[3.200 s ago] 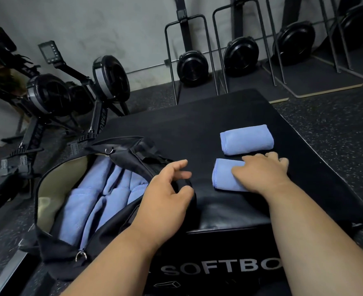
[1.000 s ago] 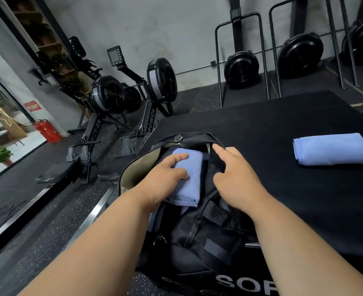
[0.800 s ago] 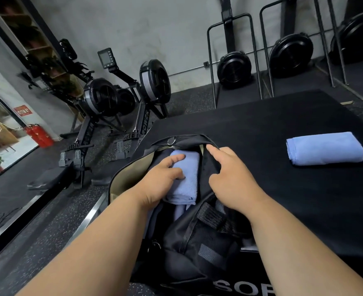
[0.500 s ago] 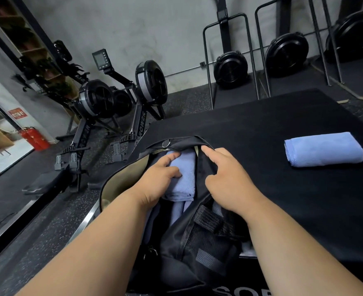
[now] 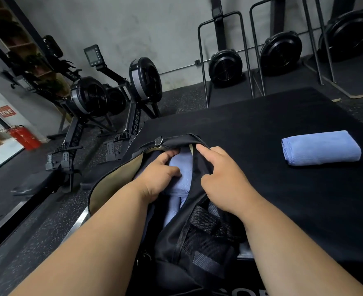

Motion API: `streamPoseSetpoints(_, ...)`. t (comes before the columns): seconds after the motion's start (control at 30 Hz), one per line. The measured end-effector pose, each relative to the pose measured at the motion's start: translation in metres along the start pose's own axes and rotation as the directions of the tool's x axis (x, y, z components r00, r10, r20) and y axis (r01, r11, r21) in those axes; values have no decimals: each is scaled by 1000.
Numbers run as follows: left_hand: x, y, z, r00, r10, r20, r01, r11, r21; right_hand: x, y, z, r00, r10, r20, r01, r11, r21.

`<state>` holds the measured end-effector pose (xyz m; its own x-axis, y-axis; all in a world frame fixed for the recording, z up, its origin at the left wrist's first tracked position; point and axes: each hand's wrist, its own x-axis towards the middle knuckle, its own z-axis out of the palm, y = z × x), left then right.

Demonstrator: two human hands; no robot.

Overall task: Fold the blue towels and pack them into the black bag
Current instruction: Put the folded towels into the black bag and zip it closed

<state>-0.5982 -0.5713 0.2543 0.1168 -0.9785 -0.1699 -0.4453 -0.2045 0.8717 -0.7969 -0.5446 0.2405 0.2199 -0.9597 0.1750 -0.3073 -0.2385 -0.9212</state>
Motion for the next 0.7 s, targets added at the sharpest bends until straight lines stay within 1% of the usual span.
streamPoseSetpoints(0.07,1,0,2,1000,22,-11,-21,999,37,0,0,0,1000,3,0,-3,1000,-8)
streamPoseSetpoints(0.17,0,-3,3,998,48,-34,-47,998,38,-1,0,-2,1000,10,10,-9,1000,-22)
streamPoseSetpoints(0.23,-3,-6,4,995,78,-69,-71,993,96,-2,1,-3,1000,15,17,-14,999,-36)
streamPoseSetpoints(0.33,-10,-4,10,985,132,-115,-99,962,254,-4,1,-5,1000,21,5,-21,999,-48)
streamPoseSetpoints(0.37,-13,-2,12,977,167,-130,-113,932,345,-5,1,-6,1000,17,4,-17,998,-57)
streamPoseSetpoints(0.43,-19,-1,15,956,246,-160,-126,836,534,-7,1,-7,1000,6,5,-6,998,-67)
streamPoseSetpoints(0.47,-24,-1,16,946,278,-168,-127,793,597,-7,1,-9,1000,0,5,1,998,-70)
streamPoseSetpoints(0.5,-30,-1,18,938,307,-164,-137,759,636,-8,1,-10,1000,-7,4,7,997,-75)
streamPoseSetpoints(0.57,-41,-3,20,934,345,-95,-192,706,681,-10,3,-12,1000,-14,8,15,996,-92)
streamPoseSetpoints(0.63,-48,-8,22,953,303,-3,-208,663,719,-11,4,-14,1000,-18,16,19,994,-107)
streamPoseSetpoints(0.7,-50,-11,21,968,250,28,-192,661,726,-12,6,-15,1000,-21,22,24,993,-115)
